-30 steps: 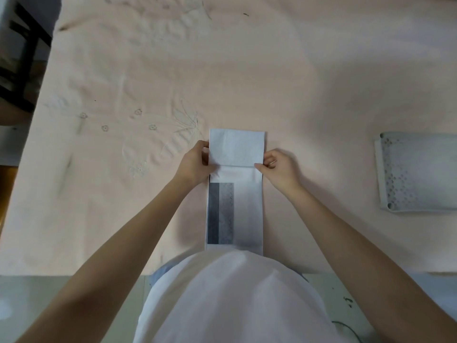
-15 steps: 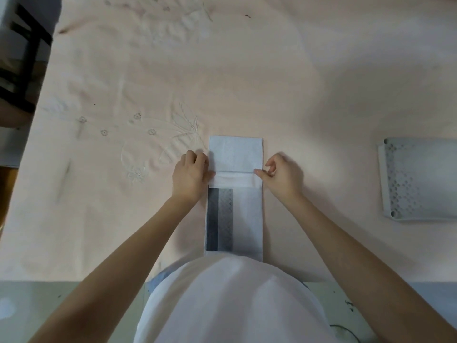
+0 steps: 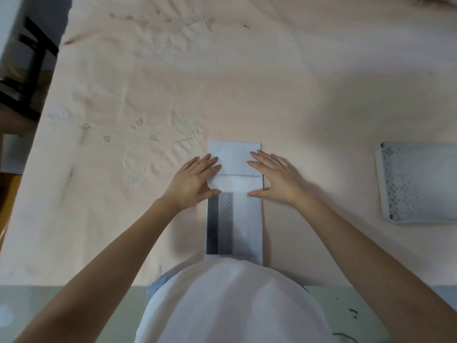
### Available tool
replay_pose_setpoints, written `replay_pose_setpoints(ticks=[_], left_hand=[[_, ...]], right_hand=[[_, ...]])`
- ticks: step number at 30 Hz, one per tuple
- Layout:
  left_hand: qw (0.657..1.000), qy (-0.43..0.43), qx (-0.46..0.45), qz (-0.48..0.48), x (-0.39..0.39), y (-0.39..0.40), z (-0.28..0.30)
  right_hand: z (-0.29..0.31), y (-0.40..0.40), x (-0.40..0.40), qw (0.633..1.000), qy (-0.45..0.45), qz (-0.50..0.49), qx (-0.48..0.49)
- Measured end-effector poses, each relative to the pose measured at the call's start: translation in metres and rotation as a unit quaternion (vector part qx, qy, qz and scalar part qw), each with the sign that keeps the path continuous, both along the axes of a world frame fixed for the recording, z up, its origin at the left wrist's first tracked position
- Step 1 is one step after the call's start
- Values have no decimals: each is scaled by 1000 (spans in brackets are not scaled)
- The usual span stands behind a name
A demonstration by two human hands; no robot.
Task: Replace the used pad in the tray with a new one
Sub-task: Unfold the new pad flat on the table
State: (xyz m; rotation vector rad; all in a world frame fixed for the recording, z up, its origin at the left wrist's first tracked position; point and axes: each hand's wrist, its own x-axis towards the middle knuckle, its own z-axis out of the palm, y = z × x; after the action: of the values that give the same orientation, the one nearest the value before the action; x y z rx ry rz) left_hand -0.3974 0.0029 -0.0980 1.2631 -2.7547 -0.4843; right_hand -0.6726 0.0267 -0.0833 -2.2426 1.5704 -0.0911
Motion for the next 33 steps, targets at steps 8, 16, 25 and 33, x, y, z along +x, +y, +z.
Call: replay_pose_setpoints(ticks=[8,16,25,33], left_hand=[[990,5,-131,-44,-10,-3,-5],[989,112,-80,53,-20,-29,27],[845,350,298,272,-35,-88,57],[886,235,219,336,-42,-137,27]], right_hand=[[-3,0,4,995,36,19,-89],[10,-17,2,994,-41,-5,-99],[12,-73,17,913,-262,-313,-11],[0,-114,23,873,-271,-405,14]])
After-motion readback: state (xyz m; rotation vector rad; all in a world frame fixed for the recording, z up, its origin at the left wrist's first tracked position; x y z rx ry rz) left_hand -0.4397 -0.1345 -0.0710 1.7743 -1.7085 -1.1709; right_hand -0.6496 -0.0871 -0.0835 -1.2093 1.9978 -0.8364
